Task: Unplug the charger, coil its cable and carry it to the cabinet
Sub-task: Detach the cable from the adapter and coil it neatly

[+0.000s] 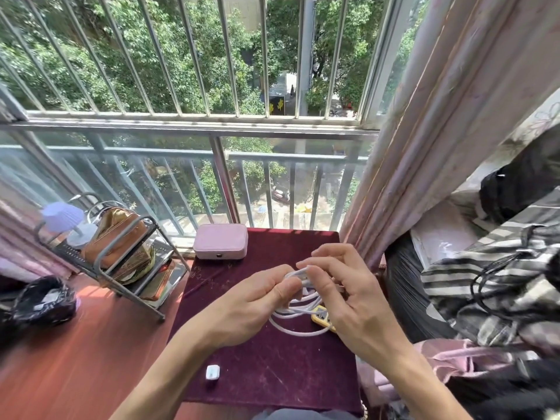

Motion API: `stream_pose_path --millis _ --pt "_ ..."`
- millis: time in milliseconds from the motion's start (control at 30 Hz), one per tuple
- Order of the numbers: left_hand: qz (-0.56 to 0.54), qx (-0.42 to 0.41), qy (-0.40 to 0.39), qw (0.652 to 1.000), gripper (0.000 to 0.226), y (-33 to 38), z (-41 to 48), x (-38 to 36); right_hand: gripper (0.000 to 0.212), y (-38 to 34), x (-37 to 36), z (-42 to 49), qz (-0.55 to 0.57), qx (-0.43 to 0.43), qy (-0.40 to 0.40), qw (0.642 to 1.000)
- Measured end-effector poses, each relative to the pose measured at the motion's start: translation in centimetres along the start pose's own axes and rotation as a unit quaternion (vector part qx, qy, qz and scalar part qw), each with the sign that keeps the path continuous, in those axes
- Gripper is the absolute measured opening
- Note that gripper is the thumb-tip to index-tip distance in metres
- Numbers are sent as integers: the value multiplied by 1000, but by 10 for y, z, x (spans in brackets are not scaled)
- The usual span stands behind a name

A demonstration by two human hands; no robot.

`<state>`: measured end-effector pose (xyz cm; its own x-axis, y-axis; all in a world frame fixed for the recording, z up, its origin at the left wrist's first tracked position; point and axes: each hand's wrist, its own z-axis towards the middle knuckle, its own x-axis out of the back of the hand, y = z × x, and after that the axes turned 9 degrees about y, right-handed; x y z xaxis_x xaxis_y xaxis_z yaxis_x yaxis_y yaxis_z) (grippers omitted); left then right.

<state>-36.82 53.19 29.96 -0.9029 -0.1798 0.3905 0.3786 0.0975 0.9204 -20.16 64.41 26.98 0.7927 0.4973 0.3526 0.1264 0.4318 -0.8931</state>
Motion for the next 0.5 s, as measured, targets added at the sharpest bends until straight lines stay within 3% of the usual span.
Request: stream_pose_path --millis 133,200,500 --pt "-16 15 16 1000 36 -2 1 -2 27 -1 13 6 64 -51 -102 991" --pt "-23 20 23 999 38 -2 2 -3 36 -1 17 8 80 -65 -130 986" --pt "-46 31 47 997 42 -5 7 -9 55 4 15 5 117 -58 -135 982"
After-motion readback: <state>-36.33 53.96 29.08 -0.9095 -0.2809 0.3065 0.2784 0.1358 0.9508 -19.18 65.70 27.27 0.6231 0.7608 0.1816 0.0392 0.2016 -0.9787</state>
